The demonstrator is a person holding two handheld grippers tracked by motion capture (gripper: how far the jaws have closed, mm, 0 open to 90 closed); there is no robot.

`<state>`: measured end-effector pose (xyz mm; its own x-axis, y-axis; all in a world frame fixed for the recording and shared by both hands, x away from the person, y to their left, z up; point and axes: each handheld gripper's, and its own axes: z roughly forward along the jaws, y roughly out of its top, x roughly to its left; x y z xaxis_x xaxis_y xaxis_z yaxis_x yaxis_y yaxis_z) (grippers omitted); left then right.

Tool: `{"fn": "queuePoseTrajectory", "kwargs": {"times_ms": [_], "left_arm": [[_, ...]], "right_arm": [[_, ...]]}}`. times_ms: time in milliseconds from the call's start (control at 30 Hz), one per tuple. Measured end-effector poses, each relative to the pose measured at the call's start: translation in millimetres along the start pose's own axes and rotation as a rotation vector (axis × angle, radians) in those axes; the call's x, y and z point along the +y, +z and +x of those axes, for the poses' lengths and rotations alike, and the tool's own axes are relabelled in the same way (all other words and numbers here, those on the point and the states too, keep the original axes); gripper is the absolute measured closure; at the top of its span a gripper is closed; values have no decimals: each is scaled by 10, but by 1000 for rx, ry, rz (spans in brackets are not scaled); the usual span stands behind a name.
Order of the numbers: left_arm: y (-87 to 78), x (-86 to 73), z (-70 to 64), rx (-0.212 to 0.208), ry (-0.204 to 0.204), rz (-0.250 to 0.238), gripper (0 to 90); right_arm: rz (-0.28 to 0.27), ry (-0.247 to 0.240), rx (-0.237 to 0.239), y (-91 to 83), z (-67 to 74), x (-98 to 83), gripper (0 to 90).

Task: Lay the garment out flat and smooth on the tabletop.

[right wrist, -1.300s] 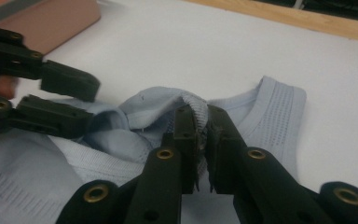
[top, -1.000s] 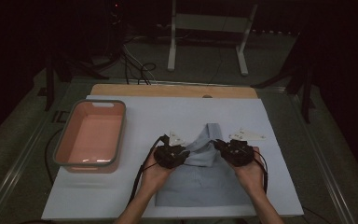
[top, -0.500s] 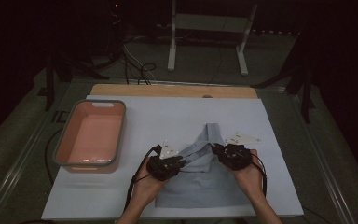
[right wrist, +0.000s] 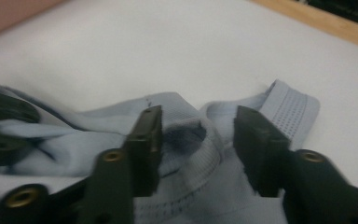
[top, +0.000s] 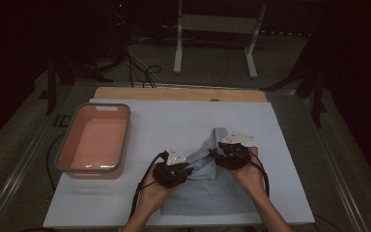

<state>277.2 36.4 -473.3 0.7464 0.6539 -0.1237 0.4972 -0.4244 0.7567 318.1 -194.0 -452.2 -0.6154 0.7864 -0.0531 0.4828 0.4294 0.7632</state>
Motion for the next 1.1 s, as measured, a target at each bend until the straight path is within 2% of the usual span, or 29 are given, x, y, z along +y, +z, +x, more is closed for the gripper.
{"fn": "queuePoseTrajectory", "kwargs": {"times_ms": [33, 100, 133, 200, 267, 333, 400, 500, 667, 800, 833, 900, 967, 1033, 1100], "left_arm": [[1, -2, 0, -2, 0, 0, 748], [1, -6, 3, -1, 7, 6, 747], [4, -8, 3, -1, 6, 6, 747], [8, -5, 6, -2, 5, 4, 755], [12, 1, 2, -7, 2, -4, 753], [14, 8, -6, -8, 4, -8, 745], [-3, 17, -1, 2, 11, -18, 666], [-66, 45, 56, 10, -21, -58, 594], [-172, 136, 196, 25, -59, -105, 585], [-169, 228, 282, 40, -82, -127, 593], [-145, 248, 294, 44, -85, -119, 595], [-64, 273, 314, 24, -78, -84, 593], [35, 276, 309, 11, -57, -38, 582], [120, 268, 304, 16, -42, -2, 580], [178, 263, 326, 20, -46, 25, 613]], "right_arm": [[12, -3, 2, 27, 0, 4, 687], [8, -15, -4, 43, -12, 8, 804], [-6, -7, -17, 31, -20, 14, 829], [-45, 39, -26, -14, -51, 37, 845], [-74, 61, -32, -57, -73, 66, 846], [-80, 62, -34, -70, -74, 77, 845], [-85, 46, -33, -79, -57, 92, 844], [-88, 46, -26, -91, -56, 90, 843], [-103, 56, -27, -114, -62, 95, 842], [-113, 54, -22, -126, -56, 111, 842], [-117, 55, -24, -126, -50, 117, 842], [-122, 54, -22, -128, -39, 137, 842], [-129, 53, -17, -132, -36, 157, 842], [-131, 53, -15, -140, -31, 180, 842], [-136, 50, -13, -144, -23, 197, 842]]}}
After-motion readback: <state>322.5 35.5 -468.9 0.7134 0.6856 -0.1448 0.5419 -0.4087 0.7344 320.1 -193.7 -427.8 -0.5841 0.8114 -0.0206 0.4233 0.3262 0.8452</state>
